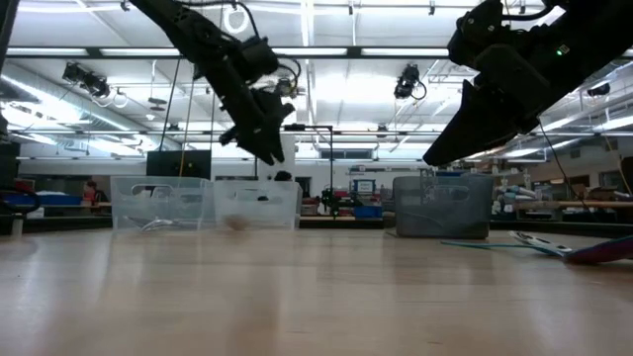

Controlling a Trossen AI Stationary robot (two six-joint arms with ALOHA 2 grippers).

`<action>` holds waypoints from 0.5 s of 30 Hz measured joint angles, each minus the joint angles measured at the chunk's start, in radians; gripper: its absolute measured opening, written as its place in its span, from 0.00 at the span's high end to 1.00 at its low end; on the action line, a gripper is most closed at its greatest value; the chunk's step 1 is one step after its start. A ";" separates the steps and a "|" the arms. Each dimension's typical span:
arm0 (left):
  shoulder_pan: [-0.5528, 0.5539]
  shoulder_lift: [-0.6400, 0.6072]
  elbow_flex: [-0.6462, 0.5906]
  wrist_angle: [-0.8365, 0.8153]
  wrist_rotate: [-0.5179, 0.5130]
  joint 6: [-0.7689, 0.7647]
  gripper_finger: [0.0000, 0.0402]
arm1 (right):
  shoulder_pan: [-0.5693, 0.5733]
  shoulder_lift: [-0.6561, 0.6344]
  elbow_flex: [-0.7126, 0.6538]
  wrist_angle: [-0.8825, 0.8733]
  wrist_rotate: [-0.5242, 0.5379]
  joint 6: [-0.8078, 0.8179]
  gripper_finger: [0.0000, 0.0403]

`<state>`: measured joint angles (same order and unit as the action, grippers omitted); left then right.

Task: Sort silverware by color (type)
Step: Put the purple spoon into the left transparent bin

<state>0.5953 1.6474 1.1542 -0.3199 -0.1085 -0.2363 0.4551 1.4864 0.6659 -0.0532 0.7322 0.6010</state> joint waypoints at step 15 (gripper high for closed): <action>-0.370 -0.082 0.001 0.134 0.142 0.356 0.63 | 0.017 0.000 0.000 -0.017 0.005 -0.018 0.48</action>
<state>0.2255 1.5650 1.1549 -0.1863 0.0334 0.1196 0.4725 1.4864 0.6659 -0.0703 0.7368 0.5827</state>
